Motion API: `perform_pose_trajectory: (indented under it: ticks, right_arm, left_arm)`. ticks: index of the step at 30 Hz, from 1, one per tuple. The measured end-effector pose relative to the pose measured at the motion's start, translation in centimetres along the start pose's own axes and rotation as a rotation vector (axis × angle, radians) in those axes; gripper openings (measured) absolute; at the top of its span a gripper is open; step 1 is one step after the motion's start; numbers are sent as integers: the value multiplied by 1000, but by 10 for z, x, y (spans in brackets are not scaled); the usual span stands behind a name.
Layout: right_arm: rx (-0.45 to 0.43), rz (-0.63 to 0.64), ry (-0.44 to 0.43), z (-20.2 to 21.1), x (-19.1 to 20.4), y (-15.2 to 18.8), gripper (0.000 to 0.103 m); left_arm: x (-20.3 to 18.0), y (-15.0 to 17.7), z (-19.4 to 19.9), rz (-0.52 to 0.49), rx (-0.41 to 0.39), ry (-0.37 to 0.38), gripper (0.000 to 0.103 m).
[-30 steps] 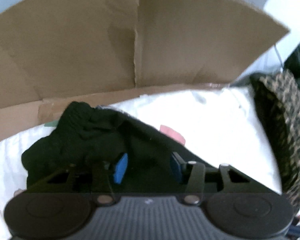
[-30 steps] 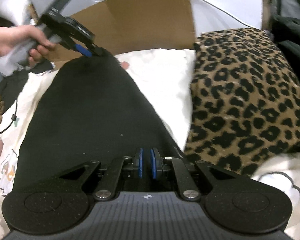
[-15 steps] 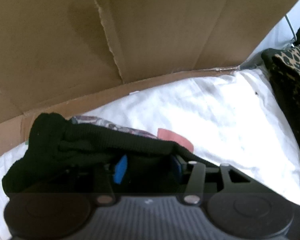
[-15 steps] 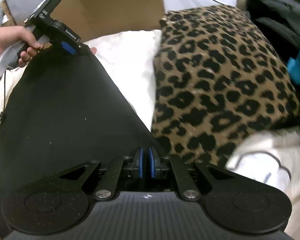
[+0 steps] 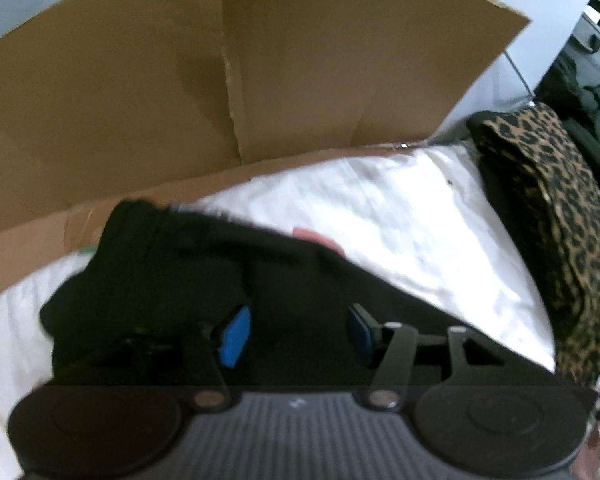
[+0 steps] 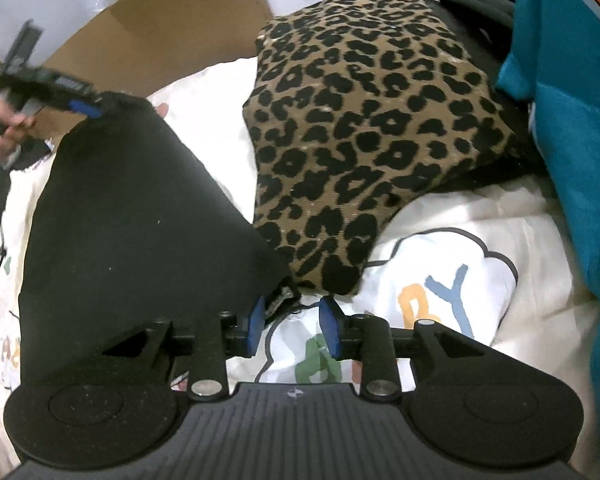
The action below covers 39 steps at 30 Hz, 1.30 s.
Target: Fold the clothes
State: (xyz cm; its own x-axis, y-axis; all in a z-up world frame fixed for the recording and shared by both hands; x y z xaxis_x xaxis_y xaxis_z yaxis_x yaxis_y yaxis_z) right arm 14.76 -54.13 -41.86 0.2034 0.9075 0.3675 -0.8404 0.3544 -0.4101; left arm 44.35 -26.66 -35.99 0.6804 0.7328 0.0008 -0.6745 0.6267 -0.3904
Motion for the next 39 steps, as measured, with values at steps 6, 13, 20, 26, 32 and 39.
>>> perform_pose_trajectory:
  ticks: [6,13,20,26,32,39]
  right_arm:
    - [-30,-23,-36,-5,0,-7,37]
    - [-57,10,-73,-18,12,-15,37]
    - [-26,9,-57,-38,12,-11,11]
    - [4,86,-18,-36,18,-8,7]
    - [64,131,37,-39,26,-16,9]
    - [138,228,14,-16,54,-38,43]
  left_arm:
    - [-6,40,32,69,6,-26,58]
    - [-8,93,62,128,27,-81,58]
    - [-10,171,80,247,88,-109,58]
    - [-13,213,87,299,116,-115,57]
    - [-21,236,94,383,86,-111,57]
    - [-31,258,102,458,53,-106,59]
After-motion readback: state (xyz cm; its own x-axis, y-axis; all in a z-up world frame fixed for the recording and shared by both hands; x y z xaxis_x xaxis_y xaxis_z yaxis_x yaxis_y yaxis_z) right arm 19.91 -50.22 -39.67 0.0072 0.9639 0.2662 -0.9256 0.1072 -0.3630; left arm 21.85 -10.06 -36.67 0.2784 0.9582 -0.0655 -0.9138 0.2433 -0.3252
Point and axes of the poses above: each gripper's, at about its wrist camera, not at the fingertips, and z roughly against the way its jaws point, x to its left, y to its underside, the point moved 2 cm from there along -z, roughly the way its jaws point, and after that the axes turned 10 degrees about -z, right-handed, at the moved point
